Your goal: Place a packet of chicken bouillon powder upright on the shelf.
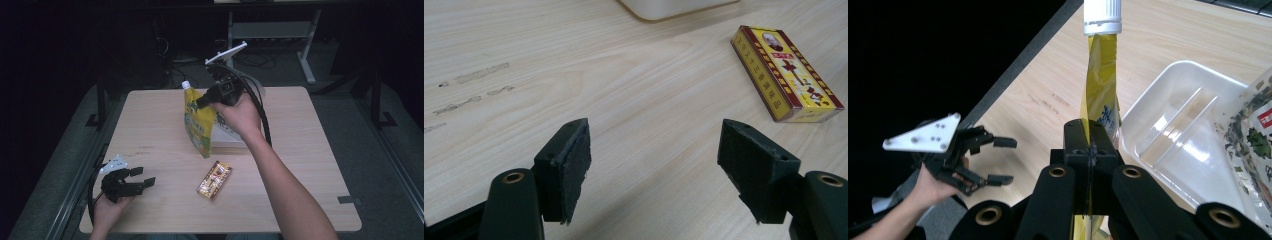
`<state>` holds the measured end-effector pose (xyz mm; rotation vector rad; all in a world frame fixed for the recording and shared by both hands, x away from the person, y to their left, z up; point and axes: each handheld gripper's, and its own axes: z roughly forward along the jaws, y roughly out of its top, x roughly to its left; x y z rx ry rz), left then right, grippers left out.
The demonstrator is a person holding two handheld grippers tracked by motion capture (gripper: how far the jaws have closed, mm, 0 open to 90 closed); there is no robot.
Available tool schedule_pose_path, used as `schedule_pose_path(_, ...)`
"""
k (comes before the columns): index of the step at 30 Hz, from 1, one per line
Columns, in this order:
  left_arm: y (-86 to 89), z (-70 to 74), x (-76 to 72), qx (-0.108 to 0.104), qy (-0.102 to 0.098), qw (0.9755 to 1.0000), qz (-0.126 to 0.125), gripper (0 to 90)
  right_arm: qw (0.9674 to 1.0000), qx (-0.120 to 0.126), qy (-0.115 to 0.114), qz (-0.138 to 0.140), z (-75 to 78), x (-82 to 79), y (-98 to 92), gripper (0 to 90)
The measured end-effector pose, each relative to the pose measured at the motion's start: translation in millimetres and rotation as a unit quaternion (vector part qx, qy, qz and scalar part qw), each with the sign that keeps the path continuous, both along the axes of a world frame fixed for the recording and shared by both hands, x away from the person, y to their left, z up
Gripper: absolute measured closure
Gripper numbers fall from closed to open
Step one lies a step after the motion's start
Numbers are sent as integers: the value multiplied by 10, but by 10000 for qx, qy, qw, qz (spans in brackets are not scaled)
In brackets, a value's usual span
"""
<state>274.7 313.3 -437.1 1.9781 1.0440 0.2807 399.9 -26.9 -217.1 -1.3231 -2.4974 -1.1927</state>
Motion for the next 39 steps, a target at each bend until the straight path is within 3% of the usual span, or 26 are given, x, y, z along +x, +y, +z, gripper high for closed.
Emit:
schedule_pose_path(5, -7, -3, 5, -2, 4, 10000, -46, 285, 9997, -60, -19, -221, -20, 85, 18, 894)
schedule_pose_path(6, -12, -6, 8, 18, 7, 10000, -60, 284, 9994, -20, -12, -352, -27, 119, 1, 893)
schedule_pose_path(22, -8, 4, 19, -41, -4, 10000, -51, 272, 9954, 181, -99, -936, -75, 345, 75, 893)
schedule_pose_path(24, -17, 1, 26, -28, 5, 10000, -76, 272, 9932, 257, -100, -1129, -101, 399, 126, 894)
schedule_pose_path(29, -36, 5, 19, -26, -13, 9999, -101, 272, 9910, 245, -115, -1308, -137, 458, 178, 893)
schedule_pose_path(39, -60, 8, 14, 39, -27, 9999, -149, 273, 9833, 317, -118, -1788, -249, 565, 301, 893)
